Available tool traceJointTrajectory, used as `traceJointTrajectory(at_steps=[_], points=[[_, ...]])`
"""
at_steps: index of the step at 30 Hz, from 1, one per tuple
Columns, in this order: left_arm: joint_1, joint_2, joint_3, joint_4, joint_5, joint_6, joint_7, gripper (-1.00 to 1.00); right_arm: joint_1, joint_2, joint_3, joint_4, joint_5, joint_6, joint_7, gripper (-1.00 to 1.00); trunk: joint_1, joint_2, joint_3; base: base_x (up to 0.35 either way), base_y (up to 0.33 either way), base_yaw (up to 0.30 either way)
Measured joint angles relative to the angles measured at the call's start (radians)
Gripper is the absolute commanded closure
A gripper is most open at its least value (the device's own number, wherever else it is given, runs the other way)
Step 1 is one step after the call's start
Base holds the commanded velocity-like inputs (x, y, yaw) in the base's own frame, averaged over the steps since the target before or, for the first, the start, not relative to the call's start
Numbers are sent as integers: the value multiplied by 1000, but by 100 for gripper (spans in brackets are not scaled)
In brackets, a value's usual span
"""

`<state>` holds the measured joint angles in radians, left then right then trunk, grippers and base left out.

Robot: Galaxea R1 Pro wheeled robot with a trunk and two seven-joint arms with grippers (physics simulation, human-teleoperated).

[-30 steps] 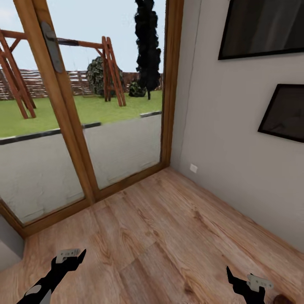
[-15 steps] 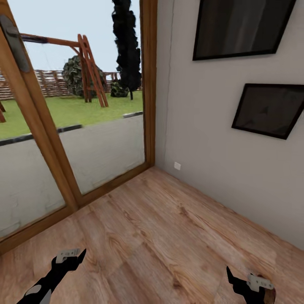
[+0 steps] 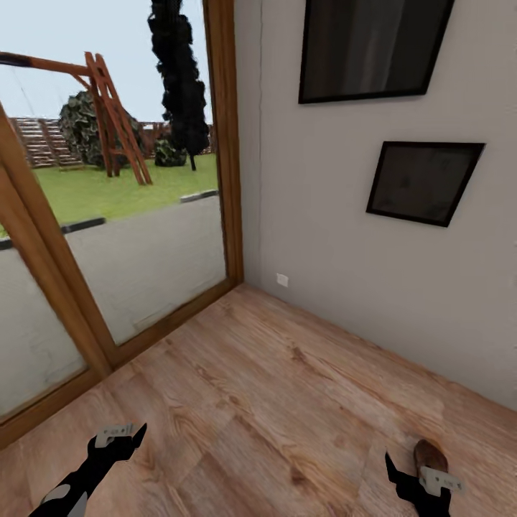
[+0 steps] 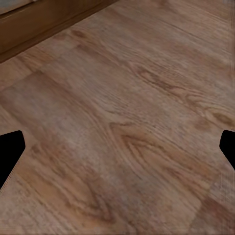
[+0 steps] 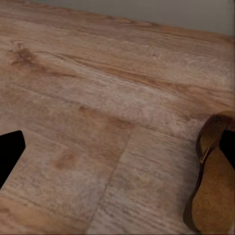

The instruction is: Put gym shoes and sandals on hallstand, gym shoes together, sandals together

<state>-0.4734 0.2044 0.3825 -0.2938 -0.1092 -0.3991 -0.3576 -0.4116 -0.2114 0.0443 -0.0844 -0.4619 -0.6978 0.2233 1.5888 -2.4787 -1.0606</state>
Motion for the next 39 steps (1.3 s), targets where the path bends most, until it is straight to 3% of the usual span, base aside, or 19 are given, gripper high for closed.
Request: traceJointTrajectory(at_steps=[15,39], points=[[0,-1,-1,0,0,0,1,-100,0,0,0,0,0,0,0,-100,0,0,0,132,283,-266],[0,0,0,1,0,0,2,-100,0,1,0,0,0,0,0,-100,0,0,0,19,17,-266]])
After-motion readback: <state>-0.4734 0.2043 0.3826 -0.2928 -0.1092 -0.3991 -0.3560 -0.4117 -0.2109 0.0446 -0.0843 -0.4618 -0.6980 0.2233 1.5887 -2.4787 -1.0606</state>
